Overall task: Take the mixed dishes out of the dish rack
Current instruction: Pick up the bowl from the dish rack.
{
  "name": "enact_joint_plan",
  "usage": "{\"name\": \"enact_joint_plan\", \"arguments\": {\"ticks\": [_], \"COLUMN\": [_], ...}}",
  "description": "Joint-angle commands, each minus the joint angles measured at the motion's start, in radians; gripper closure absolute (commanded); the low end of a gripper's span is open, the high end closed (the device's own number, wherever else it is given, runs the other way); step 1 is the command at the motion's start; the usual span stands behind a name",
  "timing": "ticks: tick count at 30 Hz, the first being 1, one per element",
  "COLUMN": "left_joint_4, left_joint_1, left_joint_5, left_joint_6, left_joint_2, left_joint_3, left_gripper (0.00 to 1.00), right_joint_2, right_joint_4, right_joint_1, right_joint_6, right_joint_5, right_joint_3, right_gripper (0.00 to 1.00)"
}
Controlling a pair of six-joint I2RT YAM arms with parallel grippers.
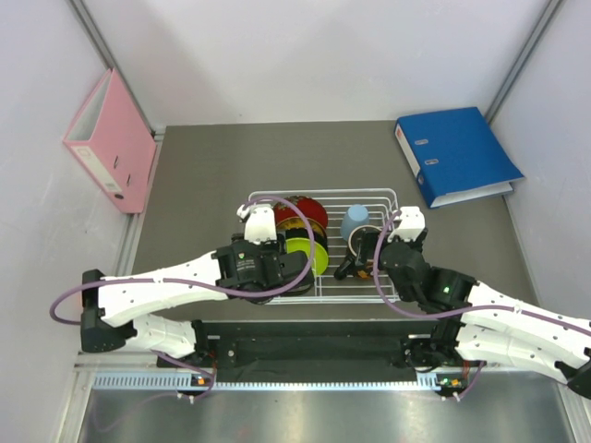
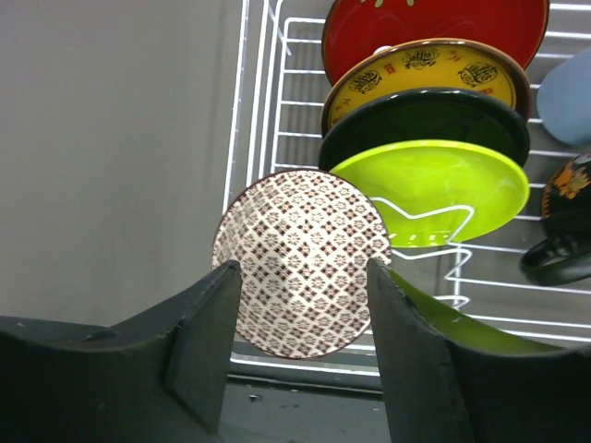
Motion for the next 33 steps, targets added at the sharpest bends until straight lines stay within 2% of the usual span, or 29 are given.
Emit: {"name": "enact_joint_plan", "arguments": {"ticks": [1,4,8,15,27,33], "left_joint_4": [-0.168,-0.168,-0.15,-0.168,-0.168,-0.15], "left_joint_1": [-0.004,-0.004,-0.002,-0.002,-0.002,-0.001], "left_joint_5": [-0.023,-0.008,0.02,0.047,0.055,0.06], "left_joint_6": [-0.132,-0.197,-0.249,-0.332,-0.389,-0.392], "left_joint_2": [-0.008,-0.036,-0.059,-0.068,-0.117,-0.094], "left_joint_3": [0.008,-0.042,-0.124,-0.174,-0.237,-0.265], "left_gripper": [0.36,0.35,0.39,0.41,0.42,0.43], "right_joint_2": [-0.001,0.009,0.018,0.027,0.03,0.044], "right_joint_4": [0.028,0.032,0.035,0.045,0.048,0.058], "right_joint_1": [0.015,0.015,0.015,0.015,0.015,0.016], "right_joint_6": [0.012,0.013,0.012,0.012,0.022,0.025], "right_joint_5": [0.005,-0.002,-0.006,-0.017,-0.028,-0.037], "right_joint_3": [-0.012,-0.012,-0.015,-0.02,-0.035,-0.035], "right_gripper": [0.0,0.0,0.0,0.0,0.0,0.0]}}
